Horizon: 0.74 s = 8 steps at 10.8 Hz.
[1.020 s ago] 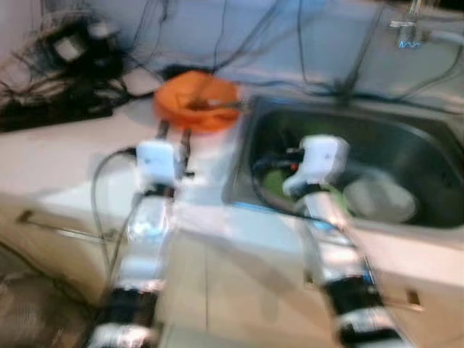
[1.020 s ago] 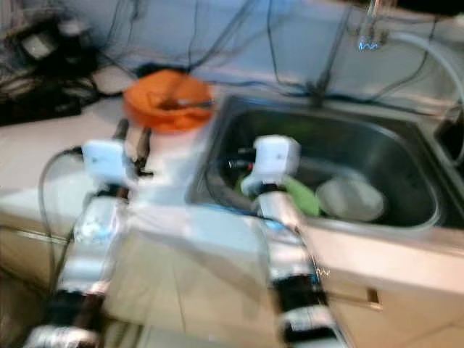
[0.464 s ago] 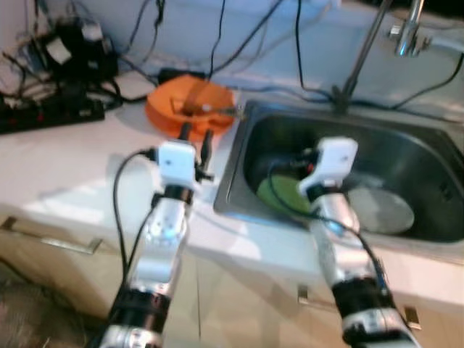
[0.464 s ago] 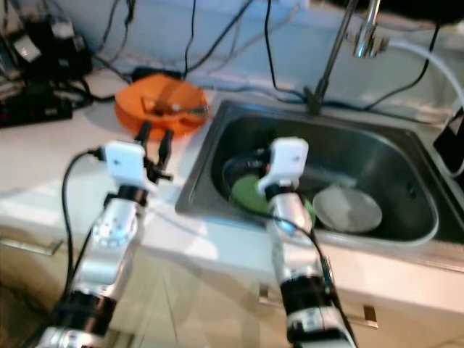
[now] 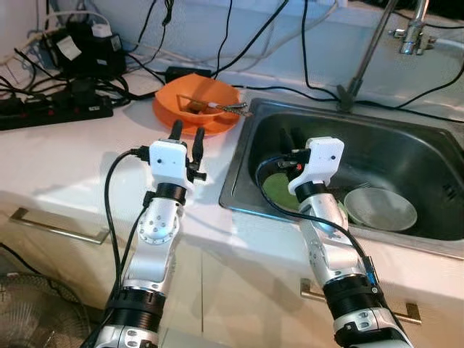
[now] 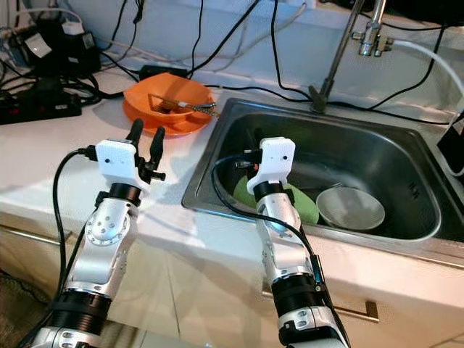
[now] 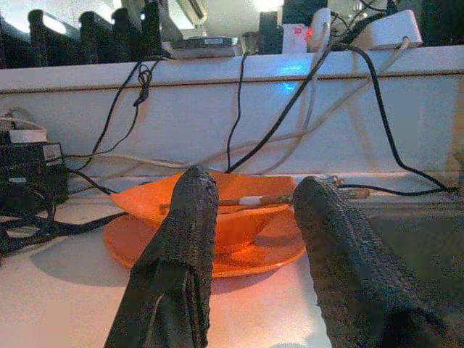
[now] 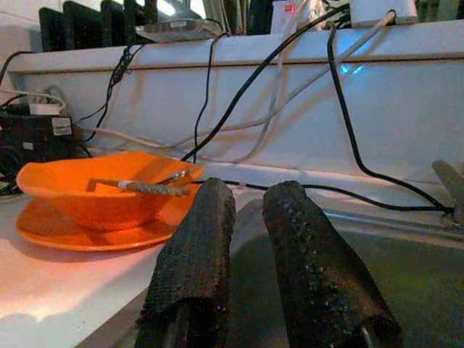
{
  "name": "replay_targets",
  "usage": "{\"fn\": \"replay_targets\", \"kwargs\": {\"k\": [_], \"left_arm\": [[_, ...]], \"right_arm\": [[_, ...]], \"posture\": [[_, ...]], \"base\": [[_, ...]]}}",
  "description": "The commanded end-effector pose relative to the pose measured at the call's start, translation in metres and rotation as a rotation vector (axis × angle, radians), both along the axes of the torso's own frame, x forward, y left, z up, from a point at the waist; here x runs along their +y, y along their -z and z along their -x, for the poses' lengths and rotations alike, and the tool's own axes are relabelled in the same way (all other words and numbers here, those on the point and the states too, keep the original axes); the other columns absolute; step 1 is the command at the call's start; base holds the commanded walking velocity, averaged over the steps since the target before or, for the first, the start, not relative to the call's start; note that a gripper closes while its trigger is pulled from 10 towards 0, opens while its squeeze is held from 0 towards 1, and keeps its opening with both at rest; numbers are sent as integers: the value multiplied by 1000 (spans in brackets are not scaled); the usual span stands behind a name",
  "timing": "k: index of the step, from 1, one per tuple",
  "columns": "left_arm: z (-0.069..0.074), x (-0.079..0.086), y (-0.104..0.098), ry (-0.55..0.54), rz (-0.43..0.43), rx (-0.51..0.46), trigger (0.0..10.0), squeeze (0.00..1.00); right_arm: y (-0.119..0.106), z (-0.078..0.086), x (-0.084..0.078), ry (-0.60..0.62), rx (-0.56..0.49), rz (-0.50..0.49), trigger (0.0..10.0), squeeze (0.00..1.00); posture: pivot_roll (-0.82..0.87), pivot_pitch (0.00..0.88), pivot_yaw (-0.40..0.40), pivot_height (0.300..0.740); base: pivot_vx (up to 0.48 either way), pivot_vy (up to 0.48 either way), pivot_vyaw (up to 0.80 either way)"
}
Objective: Kitchen organization
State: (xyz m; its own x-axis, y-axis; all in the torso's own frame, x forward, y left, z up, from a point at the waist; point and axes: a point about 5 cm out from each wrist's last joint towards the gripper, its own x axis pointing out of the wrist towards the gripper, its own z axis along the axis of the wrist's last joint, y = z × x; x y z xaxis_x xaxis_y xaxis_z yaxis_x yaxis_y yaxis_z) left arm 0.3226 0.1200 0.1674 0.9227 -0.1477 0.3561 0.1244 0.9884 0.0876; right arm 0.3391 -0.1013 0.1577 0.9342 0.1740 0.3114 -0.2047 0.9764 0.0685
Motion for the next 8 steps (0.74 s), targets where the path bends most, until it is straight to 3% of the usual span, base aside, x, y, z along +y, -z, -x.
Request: {"fn": "replay_targets", "kwargs": {"k": [1, 2, 7, 8], "left_arm": [[-1, -3, -3, 18, 1, -1, 10000, 0], [-1, -3, -2, 18, 3, 2, 10000, 0], [-2, -1, 1, 10, -11, 27, 10000, 0], [-2, -2, 2, 14, -19, 29, 10000, 0]], "right_arm": [[2, -1, -2, 3, 24, -15, 10000, 0], [3, -1, -2, 6, 22, -16, 10000, 0], [4, -1, -3, 24, 31, -8, 10000, 0], [5, -1, -3, 26, 32, -9, 10000, 0]], "posture": [[221, 24, -43, 740], [222, 22, -42, 740], [223, 24, -39, 740], [222, 24, -38, 740]], "base": [[0, 337, -769], [0, 337, -769], [0, 397, 0], [0, 0, 0]]}}
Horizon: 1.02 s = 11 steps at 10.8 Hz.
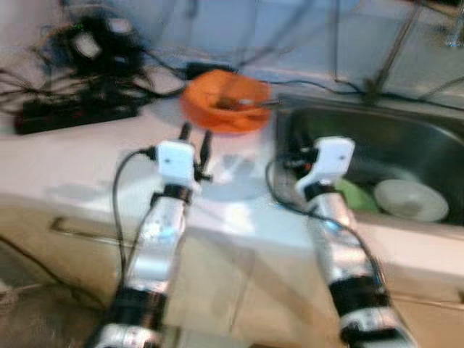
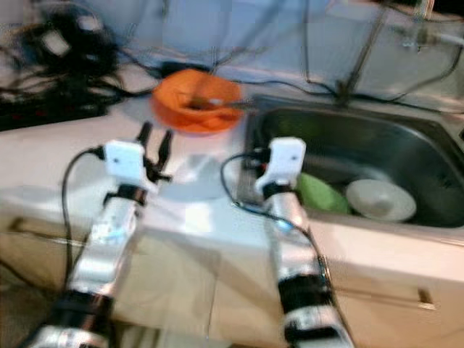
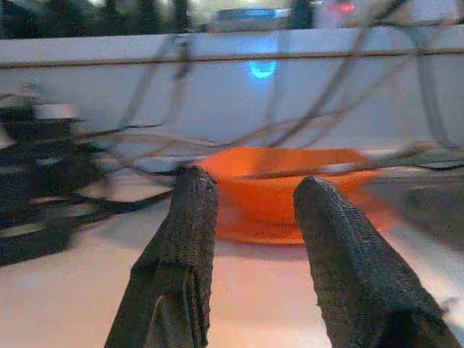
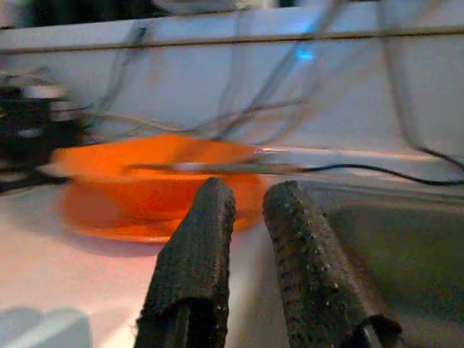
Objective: Kitchen organization
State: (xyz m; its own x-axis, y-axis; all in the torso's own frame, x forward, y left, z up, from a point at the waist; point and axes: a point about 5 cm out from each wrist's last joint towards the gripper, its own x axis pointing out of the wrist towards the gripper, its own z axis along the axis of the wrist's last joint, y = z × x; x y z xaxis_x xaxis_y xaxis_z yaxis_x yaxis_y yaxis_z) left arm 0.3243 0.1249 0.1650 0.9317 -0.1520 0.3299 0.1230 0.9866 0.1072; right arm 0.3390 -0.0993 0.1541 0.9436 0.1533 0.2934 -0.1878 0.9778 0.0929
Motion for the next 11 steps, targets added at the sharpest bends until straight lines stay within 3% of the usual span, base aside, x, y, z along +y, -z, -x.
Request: {"fn": "replay_targets", "kwargs": {"k": [1, 9, 11], "left_arm": [[0, -9, 0, 28, 2, 7, 10000, 0], [0, -12, -3, 48, 24, 14, 10000, 0], [-1, -6, -3, 18, 38, 20, 10000, 0]], "right_arm": [[2, -1, -6, 14, 13, 7, 10000, 0], [5, -1, -8, 27, 27, 1, 10000, 0], [8, -1, -9, 28, 36, 3, 10000, 0]], "posture": [[222, 26, -36, 740], [222, 35, -28, 740], [222, 32, -26, 740]], "base": [[0, 0, 0], [0, 0, 0], [0, 0, 0]]}}
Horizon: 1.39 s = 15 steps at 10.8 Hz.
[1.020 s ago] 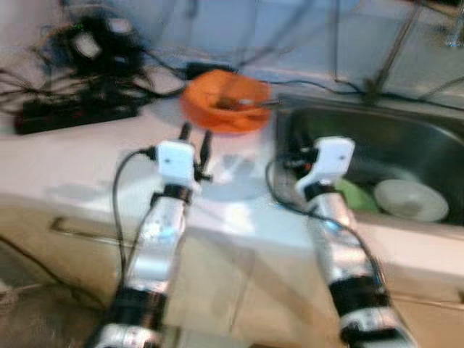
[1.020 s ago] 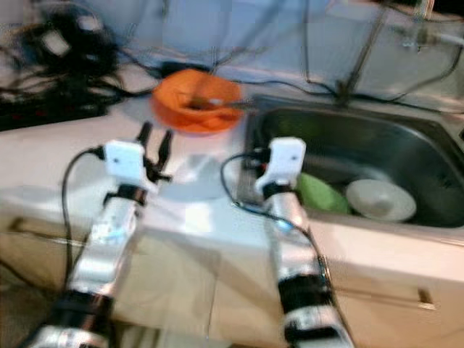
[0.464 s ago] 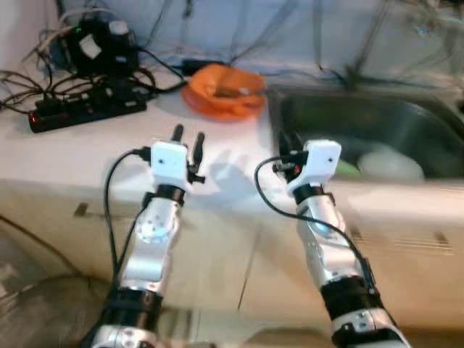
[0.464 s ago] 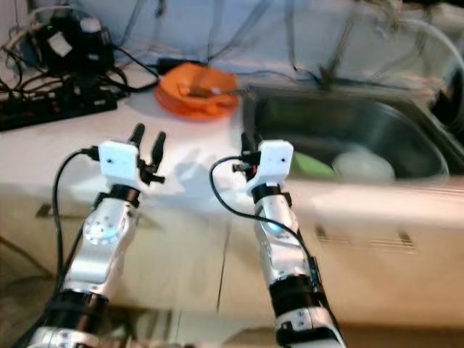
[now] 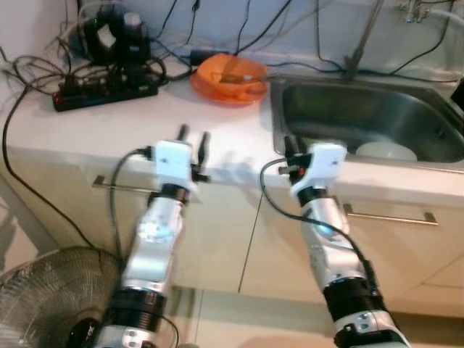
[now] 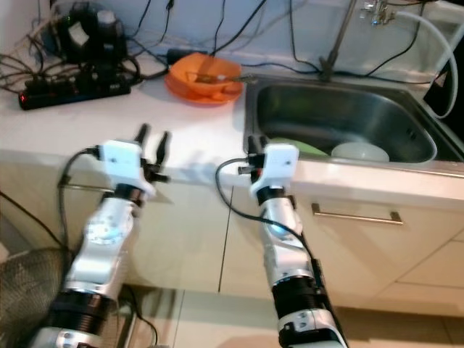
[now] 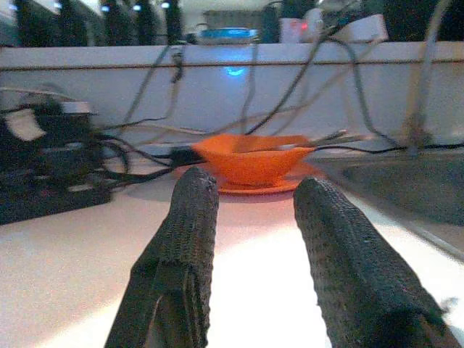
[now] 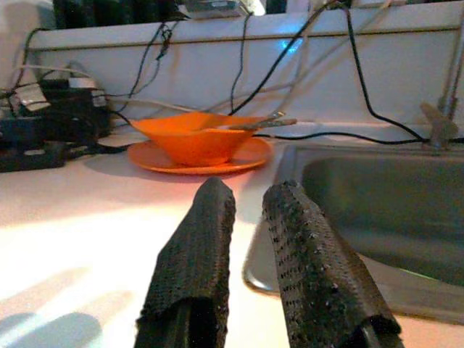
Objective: Kitchen organization
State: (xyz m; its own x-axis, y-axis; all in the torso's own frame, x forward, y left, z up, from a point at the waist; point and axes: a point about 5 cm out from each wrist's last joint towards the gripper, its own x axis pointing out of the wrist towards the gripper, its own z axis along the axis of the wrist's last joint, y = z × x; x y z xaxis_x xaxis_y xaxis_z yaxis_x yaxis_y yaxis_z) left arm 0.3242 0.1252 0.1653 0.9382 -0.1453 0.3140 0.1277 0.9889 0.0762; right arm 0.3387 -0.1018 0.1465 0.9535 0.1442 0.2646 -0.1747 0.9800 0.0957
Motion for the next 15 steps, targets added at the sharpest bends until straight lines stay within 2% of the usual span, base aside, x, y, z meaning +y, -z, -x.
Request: {"fn": "replay_targets", "kwargs": {"k": [1, 6, 8, 9, 12, 15], "left_arm": [[-1, -6, -2, 14, 11, 1, 10000, 0], [0, -5, 0, 1, 23, 11, 10000, 0], [0, -6, 0, 0, 23, 9, 10000, 0], [0, -6, -1, -2, 22, 6, 10000, 0], [1, -5, -1, -5, 19, 3, 10000, 0], [0, -5, -2, -4, 18, 1, 10000, 0]], "right_arm": [[1, -1, -6, 17, 10, 1, 10000, 0], [3, 0, -3, -12, 11, 43, 10000, 0], [2, 1, -1, -22, 1, 52, 10000, 0], [3, 0, -1, -21, 12, 33, 10000, 0], [3, 0, -2, -15, 16, 54, 10000, 0], [3, 0, -1, -22, 9, 54, 10000, 0]], "posture": [[221, 33, -25, 740], [217, 29, -30, 740], [220, 29, -33, 740], [220, 29, -34, 740], [218, 30, -30, 740], [220, 34, -32, 740]], "base": [[266, 0, 0], [356, 0, 0], [358, 0, 634], [356, 0, 0], [361, 0, 0], [363, 0, 344]]}}
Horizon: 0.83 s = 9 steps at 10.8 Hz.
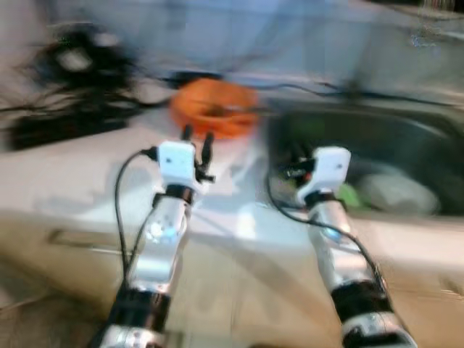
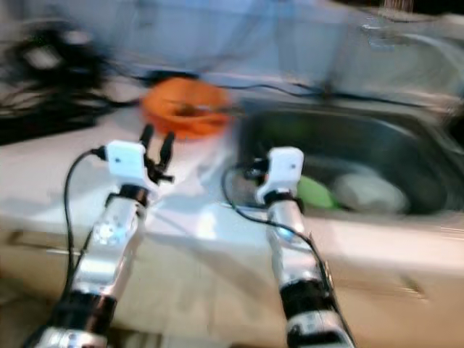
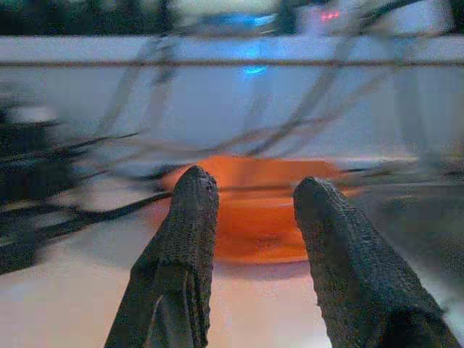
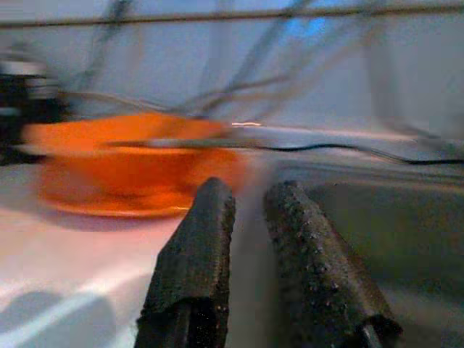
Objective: Kitchen organization
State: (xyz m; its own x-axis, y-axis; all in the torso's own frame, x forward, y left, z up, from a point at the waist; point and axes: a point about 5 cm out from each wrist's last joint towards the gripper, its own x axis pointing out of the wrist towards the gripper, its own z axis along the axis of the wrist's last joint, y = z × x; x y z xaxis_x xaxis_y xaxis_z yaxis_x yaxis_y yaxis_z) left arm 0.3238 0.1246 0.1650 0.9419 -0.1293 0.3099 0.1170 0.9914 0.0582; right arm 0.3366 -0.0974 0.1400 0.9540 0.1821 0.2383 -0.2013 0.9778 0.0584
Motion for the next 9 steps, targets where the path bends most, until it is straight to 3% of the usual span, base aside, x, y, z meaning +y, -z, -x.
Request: {"fn": "replay_targets", "kwargs": {"k": [1, 5, 9], "left_arm": [[0, -5, -3, 8, 1, -7, 10000, 0], [-1, -5, -2, 12, 2, -4, 10000, 0], [0, -7, -3, 24, -2, -8, 10000, 0]], "right_arm": [[-4, -2, -6, 10, -9, 5, 10000, 0], [-4, -3, -7, 14, -4, 8, 10000, 0], [-3, -3, -6, 12, -3, 0, 10000, 0]], "posture": [[221, 36, -31, 740], [220, 36, -32, 740], [217, 20, -26, 740]], "base": [[0, 0, 0], [0, 0, 0], [247, 0, 0]]}}
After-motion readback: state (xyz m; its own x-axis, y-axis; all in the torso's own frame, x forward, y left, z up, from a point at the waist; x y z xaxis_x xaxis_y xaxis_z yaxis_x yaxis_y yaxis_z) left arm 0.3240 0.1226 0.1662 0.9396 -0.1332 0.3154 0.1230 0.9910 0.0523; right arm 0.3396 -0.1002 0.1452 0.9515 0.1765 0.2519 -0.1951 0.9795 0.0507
